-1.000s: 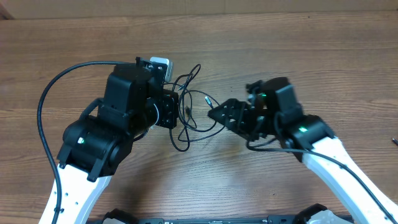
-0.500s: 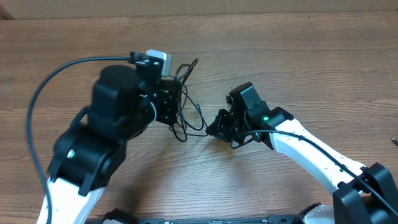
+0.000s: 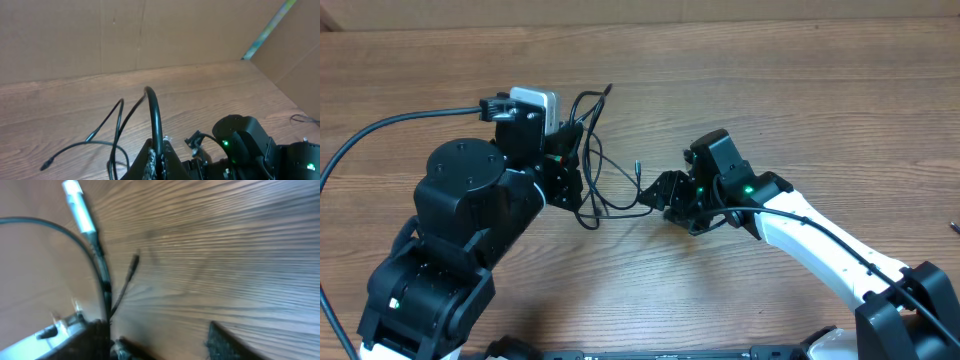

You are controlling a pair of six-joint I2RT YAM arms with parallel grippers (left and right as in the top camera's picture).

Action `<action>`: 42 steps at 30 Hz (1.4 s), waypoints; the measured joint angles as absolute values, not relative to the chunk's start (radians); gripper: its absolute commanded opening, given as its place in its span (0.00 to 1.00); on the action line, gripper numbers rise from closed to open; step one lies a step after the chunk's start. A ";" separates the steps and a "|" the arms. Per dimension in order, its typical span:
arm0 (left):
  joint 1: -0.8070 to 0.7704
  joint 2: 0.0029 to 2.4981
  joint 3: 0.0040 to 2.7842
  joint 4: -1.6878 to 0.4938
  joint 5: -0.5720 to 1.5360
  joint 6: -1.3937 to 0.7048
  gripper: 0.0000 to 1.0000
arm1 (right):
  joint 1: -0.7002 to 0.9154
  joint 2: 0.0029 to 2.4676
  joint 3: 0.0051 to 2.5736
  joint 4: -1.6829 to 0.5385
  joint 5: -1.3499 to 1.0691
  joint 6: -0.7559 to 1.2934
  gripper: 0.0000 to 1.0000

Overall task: Untangle cables
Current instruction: 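Move the right gripper to the pile and grasp another strand, then pull the left gripper left and right gripper right, separating cables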

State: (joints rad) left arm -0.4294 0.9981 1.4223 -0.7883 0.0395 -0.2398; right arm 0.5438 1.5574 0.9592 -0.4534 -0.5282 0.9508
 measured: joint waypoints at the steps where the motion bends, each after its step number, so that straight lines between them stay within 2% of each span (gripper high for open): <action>1: -0.429 0.999 1.422 -0.789 0.039 -0.243 0.04 | 0.544 1.557 0.959 -0.439 -0.547 0.967 0.43; 6: -0.429 1.008 1.422 -0.783 0.039 -0.260 0.04 | 0.550 1.557 0.959 -0.390 -0.598 1.023 0.25; 10: -0.429 1.009 1.422 -0.768 0.039 -0.263 0.04 | 0.553 1.557 0.959 -0.378 -0.609 1.041 0.05; 11: -0.429 1.009 1.422 -0.768 0.039 -0.264 0.04 | 0.552 1.557 0.959 -0.375 -0.612 1.045 0.04; 19: -0.429 1.009 1.422 -0.770 0.030 -0.281 0.04 | 0.496 1.557 0.959 -0.374 -0.507 1.034 0.04; 27: -0.430 1.009 1.422 -0.841 -0.115 -0.282 0.04 | 0.133 1.557 0.959 -0.409 -0.426 0.960 0.04; 34: -0.430 1.009 1.422 -0.860 -0.385 -0.328 0.04 | -0.201 1.557 0.959 -0.472 -0.481 0.858 0.04; 38: -0.401 1.015 1.422 -0.861 -0.505 -0.406 0.04 | -0.303 1.557 0.959 -0.513 -0.533 0.824 0.04; 42: -0.311 1.021 1.422 -0.863 -0.541 -0.468 0.04 | -0.346 1.557 0.959 -0.525 -0.562 0.802 0.04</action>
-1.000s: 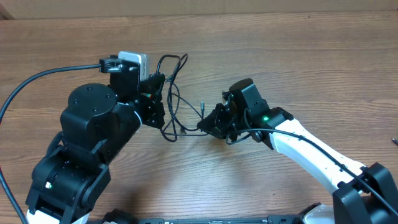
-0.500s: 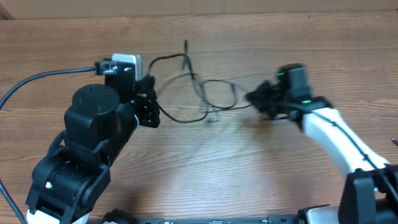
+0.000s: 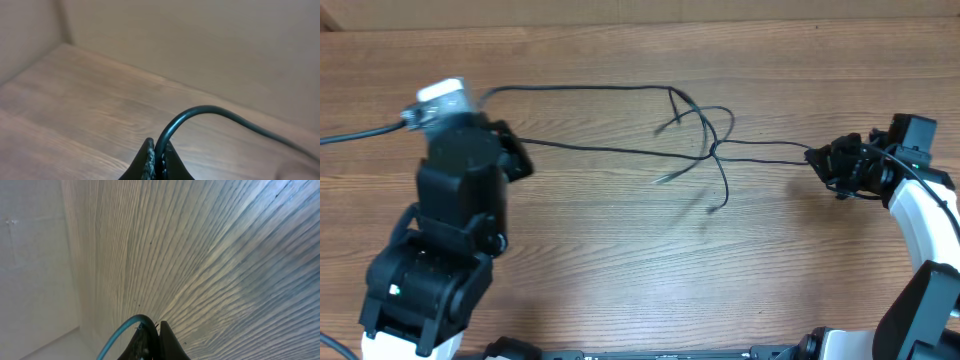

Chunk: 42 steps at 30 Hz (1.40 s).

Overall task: Untangle cables
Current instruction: 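Pull the left gripper left and right gripper right, separating cables, then lower both grippers and lay the separated cables on the table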

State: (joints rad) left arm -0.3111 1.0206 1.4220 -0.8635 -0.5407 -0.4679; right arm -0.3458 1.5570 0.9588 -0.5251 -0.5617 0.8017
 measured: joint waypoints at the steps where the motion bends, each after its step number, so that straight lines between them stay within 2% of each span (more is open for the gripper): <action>1: -0.282 1.021 1.422 -0.864 -0.545 -0.476 0.04 | -0.349 1.557 0.959 -0.525 -0.561 0.793 0.04; 14: 0.014 1.126 1.422 -0.775 -0.558 -0.477 0.04 | -0.372 1.557 0.959 -0.544 -0.496 0.759 0.04; 27: 0.166 1.166 1.422 -0.550 -0.263 -0.355 0.04 | -0.373 1.557 0.959 -0.617 -0.486 0.716 0.04; 35: 0.315 1.169 1.436 -0.347 -0.195 -0.386 0.04 | -0.373 1.557 0.959 -0.713 -0.335 0.654 0.05; 42: 0.406 1.242 1.458 -0.332 -0.010 -0.394 0.04 | -0.373 1.557 0.959 -0.719 -0.287 0.651 0.08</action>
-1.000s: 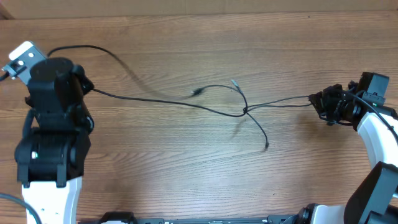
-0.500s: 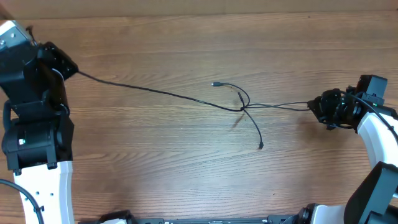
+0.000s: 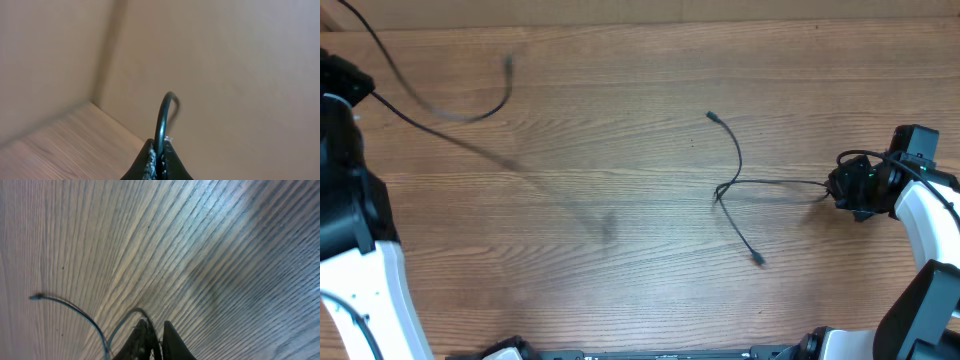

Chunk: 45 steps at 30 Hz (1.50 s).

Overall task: Untangle cables
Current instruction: 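Lower both grippers and lay the separated cables on the table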

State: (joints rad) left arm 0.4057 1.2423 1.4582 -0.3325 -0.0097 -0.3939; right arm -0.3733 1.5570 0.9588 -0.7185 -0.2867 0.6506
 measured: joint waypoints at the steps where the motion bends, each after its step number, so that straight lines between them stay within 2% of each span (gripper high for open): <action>1: 0.406 1.267 1.459 -0.336 0.039 -0.397 0.04 | -0.373 1.557 0.959 -0.719 -0.296 0.651 0.08; 6: 0.405 1.419 1.459 -0.336 0.346 -0.413 0.04 | -0.370 1.557 0.959 -0.724 -0.366 0.630 0.08; 9: 0.395 1.498 1.459 -0.342 0.508 -0.411 0.04 | -0.351 1.557 0.959 -0.735 -0.433 0.580 0.04; 14: 0.332 1.526 1.460 -0.445 0.715 -0.363 0.04 | -0.242 1.557 0.959 -0.735 -0.616 0.436 0.04; 17: 0.286 1.526 1.460 -0.513 0.756 -0.342 0.04 | -0.155 1.557 0.959 -0.726 -0.647 0.397 0.04; 19: 0.255 1.526 1.460 -0.557 0.763 -0.333 0.04 | -0.091 1.557 0.959 -0.723 -0.622 0.383 0.09; 26: 0.182 1.526 1.460 -0.758 0.615 -0.329 0.04 | 0.069 1.557 0.959 -0.722 -0.348 0.440 0.16; 27: 0.176 1.526 1.460 -0.778 0.596 -0.329 0.05 | 0.081 1.557 0.959 -0.723 -0.311 0.449 0.19; 29: 0.171 1.526 1.460 -0.810 0.569 -0.329 0.10 | 0.098 1.557 0.959 -0.723 -0.248 0.468 0.27; 33: 0.171 1.526 1.460 -0.850 0.538 -0.329 0.21 | 0.101 1.557 0.959 -0.723 -0.168 0.494 0.59; 36: 0.171 1.526 1.460 -0.870 0.528 -0.328 0.31 | 0.101 1.557 0.959 -0.727 -0.135 0.500 0.98; 41: 0.171 1.526 1.460 -0.900 0.521 -0.331 0.55 | 0.096 1.557 0.966 -0.779 -0.061 0.497 1.00; 43: 0.171 1.526 1.460 -0.907 0.519 -0.331 0.71 | 0.083 1.558 0.994 -0.833 -0.040 0.498 1.00; 45: 0.171 1.526 1.460 -0.907 0.518 -0.325 0.82 | 0.064 1.561 1.055 -0.893 -0.025 0.501 1.00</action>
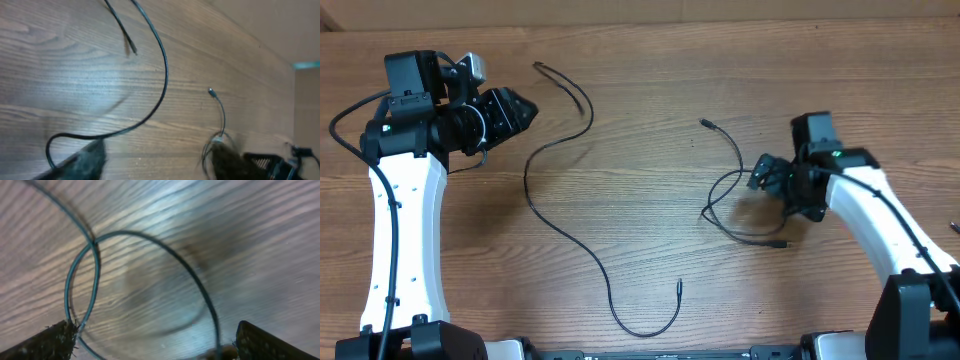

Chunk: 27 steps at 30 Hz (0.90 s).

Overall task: Untangle cables
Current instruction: 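Lower both grippers and lay the separated cables on the table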

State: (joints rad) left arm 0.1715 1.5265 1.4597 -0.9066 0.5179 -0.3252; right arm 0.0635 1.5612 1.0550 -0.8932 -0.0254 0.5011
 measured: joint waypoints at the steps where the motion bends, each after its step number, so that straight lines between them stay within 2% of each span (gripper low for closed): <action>1: 0.171 1.526 1.460 -0.908 0.517 -0.327 0.86 | 0.054 1.561 1.090 -0.914 -0.020 0.505 1.00; 4: 0.171 1.526 1.460 -0.908 0.518 -0.330 1.00 | 0.037 1.561 1.203 -0.962 -0.010 0.517 1.00; 12: 0.171 1.526 1.460 -0.910 0.518 -0.332 0.99 | 0.103 1.561 1.269 -0.974 -0.041 0.521 1.00; 21: 0.171 1.526 1.460 -0.910 0.517 -0.332 1.00 | 0.351 1.614 1.196 -0.892 -0.035 0.466 1.00; 24: 0.171 1.526 1.460 -0.910 0.517 -0.332 0.99 | 0.400 1.675 1.192 -0.889 -0.021 0.457 0.84; 27: 0.171 1.526 1.460 -0.910 0.517 -0.332 1.00 | 0.429 1.743 1.189 -0.893 -0.007 0.447 0.79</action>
